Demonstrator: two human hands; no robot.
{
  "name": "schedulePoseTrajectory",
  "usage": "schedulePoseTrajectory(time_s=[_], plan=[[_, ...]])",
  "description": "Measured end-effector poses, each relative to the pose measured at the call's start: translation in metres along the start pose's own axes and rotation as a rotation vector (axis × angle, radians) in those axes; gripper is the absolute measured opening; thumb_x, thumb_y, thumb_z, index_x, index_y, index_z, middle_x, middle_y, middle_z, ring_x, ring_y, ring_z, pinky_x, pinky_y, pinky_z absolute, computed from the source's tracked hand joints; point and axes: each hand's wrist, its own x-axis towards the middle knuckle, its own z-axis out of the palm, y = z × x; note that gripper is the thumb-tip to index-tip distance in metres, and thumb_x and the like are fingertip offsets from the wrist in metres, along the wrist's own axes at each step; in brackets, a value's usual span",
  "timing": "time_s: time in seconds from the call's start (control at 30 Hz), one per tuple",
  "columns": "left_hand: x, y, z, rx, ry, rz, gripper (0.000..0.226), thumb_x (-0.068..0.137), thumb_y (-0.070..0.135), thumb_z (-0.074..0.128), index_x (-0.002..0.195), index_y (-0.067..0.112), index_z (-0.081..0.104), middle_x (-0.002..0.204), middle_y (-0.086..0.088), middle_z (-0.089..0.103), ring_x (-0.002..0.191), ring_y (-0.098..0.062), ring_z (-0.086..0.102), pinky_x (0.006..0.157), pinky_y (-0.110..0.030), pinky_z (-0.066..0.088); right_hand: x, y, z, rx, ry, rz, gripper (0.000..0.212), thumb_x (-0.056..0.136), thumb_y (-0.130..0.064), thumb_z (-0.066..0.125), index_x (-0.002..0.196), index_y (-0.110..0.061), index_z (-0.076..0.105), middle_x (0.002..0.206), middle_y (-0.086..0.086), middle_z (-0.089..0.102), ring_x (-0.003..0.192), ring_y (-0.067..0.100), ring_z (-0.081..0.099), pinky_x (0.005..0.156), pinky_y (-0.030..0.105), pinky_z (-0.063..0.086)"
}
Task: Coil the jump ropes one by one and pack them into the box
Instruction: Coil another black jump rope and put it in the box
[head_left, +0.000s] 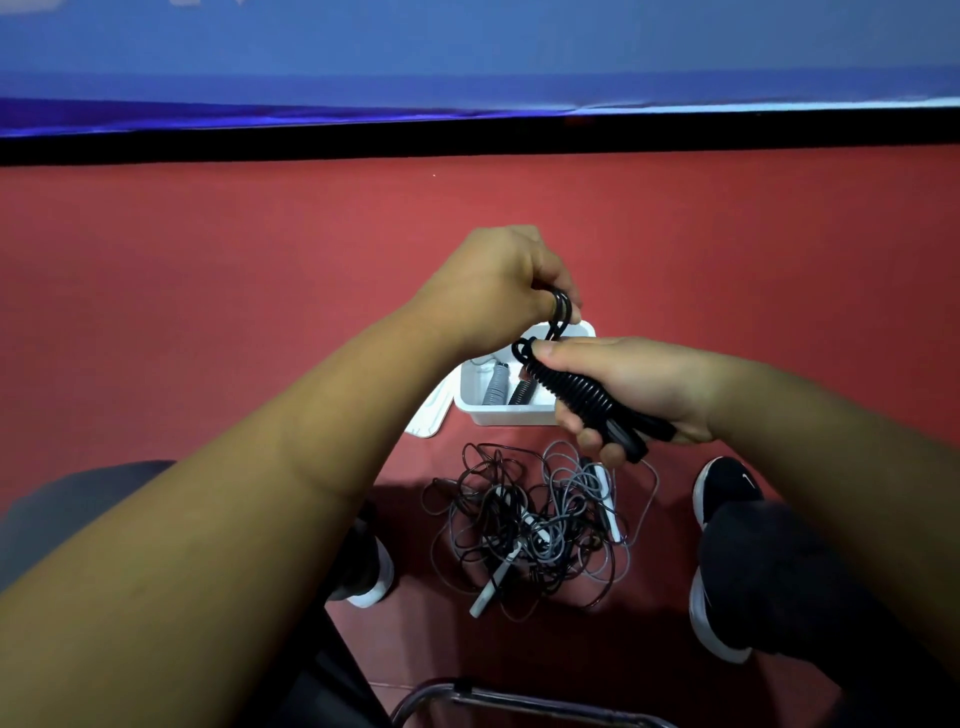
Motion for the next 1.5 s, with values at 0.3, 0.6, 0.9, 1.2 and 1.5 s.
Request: schedulePoseTrajectory(time_s=[0.3, 0.6, 0.9, 1.2, 1.5], plan=[[0.007, -0.009, -0.007, 0.201, -0.027, 0.222, 0.024, 0.088, 0.014, 0.076, 0.105, 0.028, 0.084, 0.095, 0.005, 0.069, 0.088, -0.01, 0.064, 0.082, -0.019, 0.048, 0.013, 0.006, -0.017, 0.028, 0.304, -0.15, 0.029, 0.106, -0.054, 0.057, 0.11, -0.026, 0.061, 0.088, 0.013, 0.064, 0.059, 0.024, 0.061, 0.053, 0.035, 0.052], [0.002, -0.021, -0.008, 0.455, -0.205, 0.041, 0.024, 0.083, 0.029, 0.083, 0.108, 0.031, 0.081, 0.083, 0.005, 0.075, 0.081, -0.021, 0.064, 0.075, -0.034, 0.055, 0.008, 0.004, -0.02, 0.156, 0.263, -0.094, 0.033, 0.105, -0.049, 0.06, 0.124, -0.023, 0.065, 0.103, 0.008, 0.066, 0.084, 0.021, 0.072, 0.083, 0.058, 0.064], [-0.003, -0.013, -0.001, 0.072, -0.235, -0.232, 0.024, 0.086, 0.027, 0.087, 0.09, 0.012, 0.068, 0.078, -0.01, 0.074, 0.06, -0.017, 0.075, 0.064, -0.039, 0.064, 0.01, -0.002, -0.007, 0.386, 0.276, -0.114, 0.058, 0.09, -0.078, 0.062, 0.108, -0.024, 0.058, 0.076, 0.003, 0.057, 0.059, 0.018, 0.05, 0.058, 0.034, 0.047], [-0.004, -0.012, 0.005, -0.351, -0.214, -0.238, 0.031, 0.111, 0.038, 0.047, 0.099, 0.013, 0.062, 0.078, 0.001, 0.065, 0.062, -0.013, 0.044, 0.059, -0.031, 0.041, 0.008, -0.006, -0.019, 0.536, 0.241, -0.097, 0.054, 0.094, -0.074, 0.06, 0.114, -0.024, 0.055, 0.072, -0.003, 0.048, 0.055, 0.015, 0.042, 0.054, 0.03, 0.043], [-0.003, -0.018, -0.008, -0.35, -0.24, -0.258, 0.014, 0.102, 0.022, 0.068, 0.103, 0.009, 0.072, 0.093, -0.002, 0.08, 0.072, -0.007, 0.054, 0.069, -0.022, 0.047, -0.002, -0.01, -0.019, 0.47, 0.13, -0.141, 0.062, 0.082, -0.081, 0.065, 0.099, -0.022, 0.055, 0.071, -0.003, 0.045, 0.054, 0.013, 0.039, 0.053, 0.027, 0.037]])
